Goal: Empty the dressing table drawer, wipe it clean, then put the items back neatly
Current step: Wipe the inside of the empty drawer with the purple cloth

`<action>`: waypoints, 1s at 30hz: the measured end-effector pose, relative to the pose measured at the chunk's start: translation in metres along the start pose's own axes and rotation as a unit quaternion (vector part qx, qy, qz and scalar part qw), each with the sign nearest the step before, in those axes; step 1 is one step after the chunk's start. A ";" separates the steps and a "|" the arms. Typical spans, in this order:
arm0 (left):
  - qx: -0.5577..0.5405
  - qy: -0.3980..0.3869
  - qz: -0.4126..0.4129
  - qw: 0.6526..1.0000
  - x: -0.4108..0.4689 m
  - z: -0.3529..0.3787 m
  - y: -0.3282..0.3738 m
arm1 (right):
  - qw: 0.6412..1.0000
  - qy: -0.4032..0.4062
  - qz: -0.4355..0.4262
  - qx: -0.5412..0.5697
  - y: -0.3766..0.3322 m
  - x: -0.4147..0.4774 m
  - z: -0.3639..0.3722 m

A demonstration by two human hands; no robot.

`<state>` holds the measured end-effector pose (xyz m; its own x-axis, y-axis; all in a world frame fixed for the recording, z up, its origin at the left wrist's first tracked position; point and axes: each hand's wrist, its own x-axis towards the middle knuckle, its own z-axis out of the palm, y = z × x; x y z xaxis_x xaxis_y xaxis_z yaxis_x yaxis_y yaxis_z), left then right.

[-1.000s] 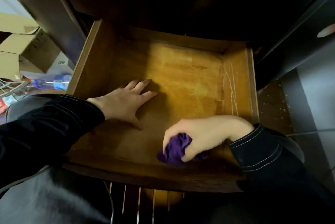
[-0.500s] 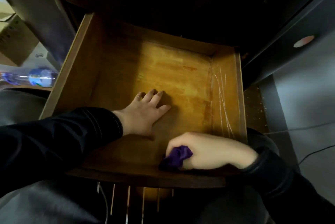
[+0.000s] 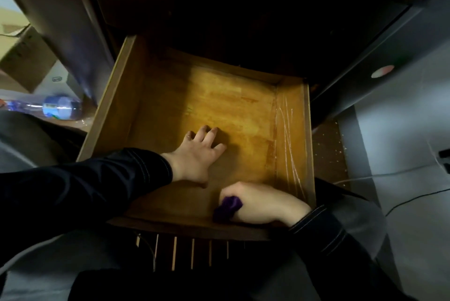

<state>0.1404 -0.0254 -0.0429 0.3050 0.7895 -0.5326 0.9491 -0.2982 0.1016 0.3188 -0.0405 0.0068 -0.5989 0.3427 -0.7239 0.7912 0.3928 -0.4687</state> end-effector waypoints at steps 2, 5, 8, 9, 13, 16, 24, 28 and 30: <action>0.003 0.000 0.001 1.000 0.001 0.001 -0.001 | 1.000 -0.009 0.004 -0.012 0.001 0.000 -0.005; 0.009 0.002 0.002 1.000 0.004 0.004 -0.003 | 0.997 -0.063 0.031 0.013 0.010 -0.016 -0.026; 0.008 0.000 0.007 1.000 0.004 0.005 -0.003 | 0.995 -0.082 0.056 0.020 0.015 -0.027 -0.036; 0.009 0.000 0.009 1.000 0.004 0.005 -0.003 | 0.995 -0.073 0.058 0.017 0.013 -0.024 -0.033; 0.014 0.001 0.009 1.000 0.004 0.006 -0.001 | 0.995 -0.049 0.071 -0.058 -0.003 0.014 -0.005; 0.016 0.000 0.012 1.000 0.005 0.006 -0.002 | 0.990 -0.085 0.080 -0.077 -0.003 0.022 -0.013; 0.019 0.005 0.021 1.000 0.003 0.005 -0.003 | 0.991 -0.087 0.061 -0.079 -0.024 0.051 -0.002; 0.028 0.001 0.022 0.999 0.003 0.002 -0.004 | 0.968 -0.129 0.154 -0.149 -0.010 0.042 -0.009; 0.034 -0.003 0.021 0.999 0.003 0.001 -0.004 | 0.936 -0.168 0.223 -0.215 0.001 0.034 -0.014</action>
<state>0.1380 -0.0221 -0.0455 0.3434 0.7721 -0.5347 0.9280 -0.3664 0.0670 0.2973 -0.0162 -0.0112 -0.0899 0.2952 -0.9512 0.7868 0.6066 0.1139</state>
